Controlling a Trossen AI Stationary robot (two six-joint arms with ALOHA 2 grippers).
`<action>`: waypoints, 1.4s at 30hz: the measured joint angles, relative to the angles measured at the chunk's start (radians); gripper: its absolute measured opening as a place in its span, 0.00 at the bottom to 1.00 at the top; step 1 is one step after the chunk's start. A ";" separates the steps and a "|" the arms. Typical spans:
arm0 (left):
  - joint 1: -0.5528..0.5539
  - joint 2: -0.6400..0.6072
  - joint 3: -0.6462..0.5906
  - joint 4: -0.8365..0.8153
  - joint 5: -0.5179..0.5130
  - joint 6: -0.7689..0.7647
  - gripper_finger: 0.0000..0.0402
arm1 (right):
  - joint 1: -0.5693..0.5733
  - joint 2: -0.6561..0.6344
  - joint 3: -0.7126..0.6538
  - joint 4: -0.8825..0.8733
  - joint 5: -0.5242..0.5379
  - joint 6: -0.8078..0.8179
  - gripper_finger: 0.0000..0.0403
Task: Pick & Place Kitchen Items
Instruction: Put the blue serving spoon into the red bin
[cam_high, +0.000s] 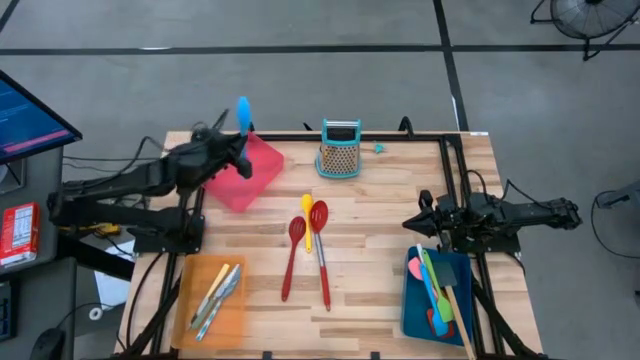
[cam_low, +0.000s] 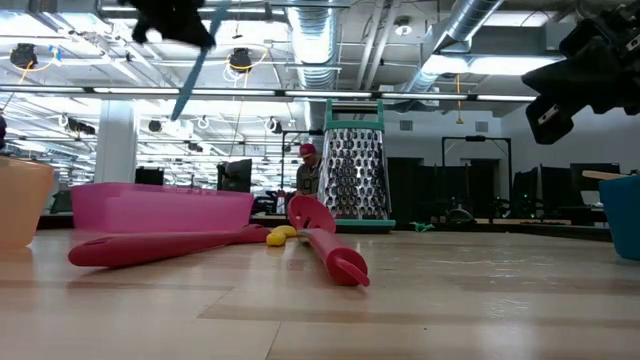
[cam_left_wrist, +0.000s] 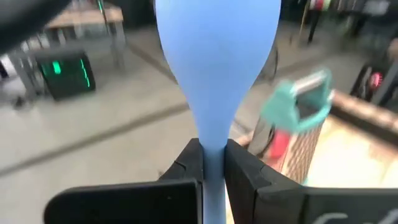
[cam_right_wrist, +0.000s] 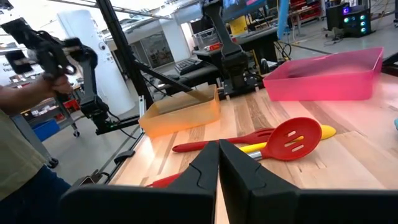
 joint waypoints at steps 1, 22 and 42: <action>0.043 0.017 0.000 -0.026 0.052 -0.023 0.04 | 0.000 0.000 0.000 0.000 0.000 0.000 0.02; 0.570 0.365 0.091 -0.468 0.695 -0.140 0.04 | 0.000 0.000 0.000 -0.001 0.000 0.000 0.02; 0.650 0.542 0.100 -0.511 0.723 -0.067 0.04 | 0.000 0.000 0.000 -0.001 0.000 0.000 0.02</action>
